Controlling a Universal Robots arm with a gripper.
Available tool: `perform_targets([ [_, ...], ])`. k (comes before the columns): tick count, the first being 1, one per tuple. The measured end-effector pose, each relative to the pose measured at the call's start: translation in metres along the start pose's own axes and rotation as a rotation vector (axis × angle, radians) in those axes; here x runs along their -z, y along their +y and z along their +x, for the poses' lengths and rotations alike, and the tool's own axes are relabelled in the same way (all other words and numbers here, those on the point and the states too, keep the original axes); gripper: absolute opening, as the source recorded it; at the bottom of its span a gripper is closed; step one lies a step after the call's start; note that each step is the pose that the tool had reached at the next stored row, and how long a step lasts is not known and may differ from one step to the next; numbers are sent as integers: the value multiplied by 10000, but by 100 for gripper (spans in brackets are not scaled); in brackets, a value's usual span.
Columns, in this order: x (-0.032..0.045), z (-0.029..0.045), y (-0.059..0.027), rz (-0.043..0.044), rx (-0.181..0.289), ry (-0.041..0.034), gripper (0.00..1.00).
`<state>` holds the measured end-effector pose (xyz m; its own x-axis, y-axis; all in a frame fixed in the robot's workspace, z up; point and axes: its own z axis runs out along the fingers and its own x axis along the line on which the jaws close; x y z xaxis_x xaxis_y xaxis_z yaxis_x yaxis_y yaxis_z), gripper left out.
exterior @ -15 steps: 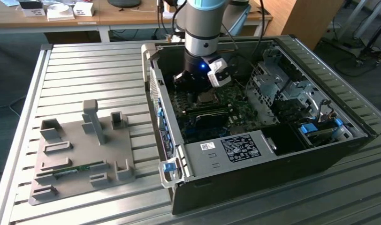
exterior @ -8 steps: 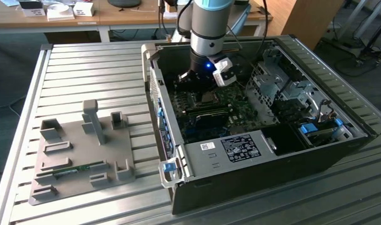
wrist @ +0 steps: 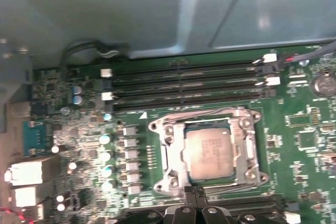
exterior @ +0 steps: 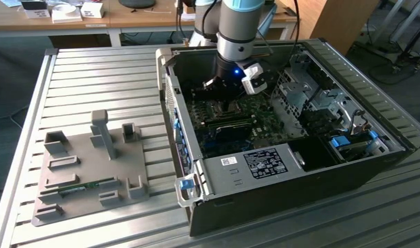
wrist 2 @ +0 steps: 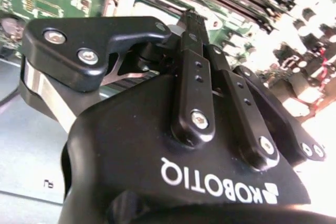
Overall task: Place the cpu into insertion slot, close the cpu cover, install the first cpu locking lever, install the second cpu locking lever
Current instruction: 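Install the second cpu locking lever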
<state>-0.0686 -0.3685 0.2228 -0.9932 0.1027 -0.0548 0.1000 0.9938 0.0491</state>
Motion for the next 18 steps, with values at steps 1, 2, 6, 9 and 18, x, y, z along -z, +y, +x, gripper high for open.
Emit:
perform_targets([
  [1,-2,-25,4,0,1,1,11],
  [2,-5,-51,9,0,2,1,11],
  [6,-12,-126,30,0,14,1,11],
  [9,-16,-146,65,-1,33,2,11],
  [18,-25,-135,185,-19,367,18,11],
])
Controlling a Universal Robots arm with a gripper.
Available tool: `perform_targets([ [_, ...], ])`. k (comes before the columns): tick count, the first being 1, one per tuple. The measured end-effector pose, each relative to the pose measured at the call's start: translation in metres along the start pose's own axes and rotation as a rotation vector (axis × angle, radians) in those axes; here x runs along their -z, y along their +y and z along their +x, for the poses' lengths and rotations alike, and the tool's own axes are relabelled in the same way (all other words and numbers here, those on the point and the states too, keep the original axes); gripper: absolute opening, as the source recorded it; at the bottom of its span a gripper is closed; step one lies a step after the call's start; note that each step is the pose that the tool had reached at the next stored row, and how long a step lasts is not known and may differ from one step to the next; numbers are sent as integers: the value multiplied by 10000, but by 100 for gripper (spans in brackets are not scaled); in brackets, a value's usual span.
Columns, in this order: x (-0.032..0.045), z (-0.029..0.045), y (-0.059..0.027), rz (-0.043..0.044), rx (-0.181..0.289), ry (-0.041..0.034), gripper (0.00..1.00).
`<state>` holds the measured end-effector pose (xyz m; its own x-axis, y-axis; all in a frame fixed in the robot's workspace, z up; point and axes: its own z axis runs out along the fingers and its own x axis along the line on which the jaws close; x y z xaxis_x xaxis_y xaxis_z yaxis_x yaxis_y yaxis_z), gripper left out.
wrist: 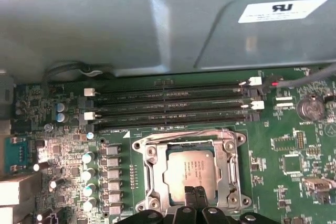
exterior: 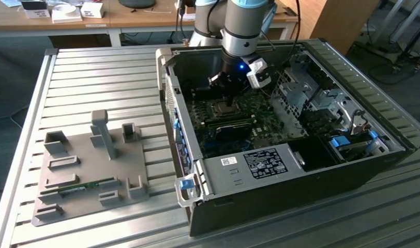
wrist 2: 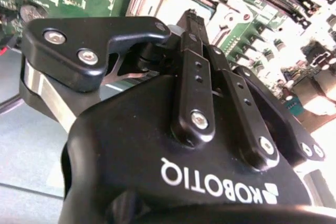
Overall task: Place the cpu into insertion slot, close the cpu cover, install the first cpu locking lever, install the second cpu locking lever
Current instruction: 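Install the second cpu locking lever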
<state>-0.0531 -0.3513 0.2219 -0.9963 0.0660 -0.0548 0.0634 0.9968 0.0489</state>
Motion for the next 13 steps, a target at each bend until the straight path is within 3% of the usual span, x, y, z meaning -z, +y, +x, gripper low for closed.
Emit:
perform_targets([
  [7,-7,3,33,-22,391,19,11],
  [13,-7,3,34,-24,420,21,11],
])
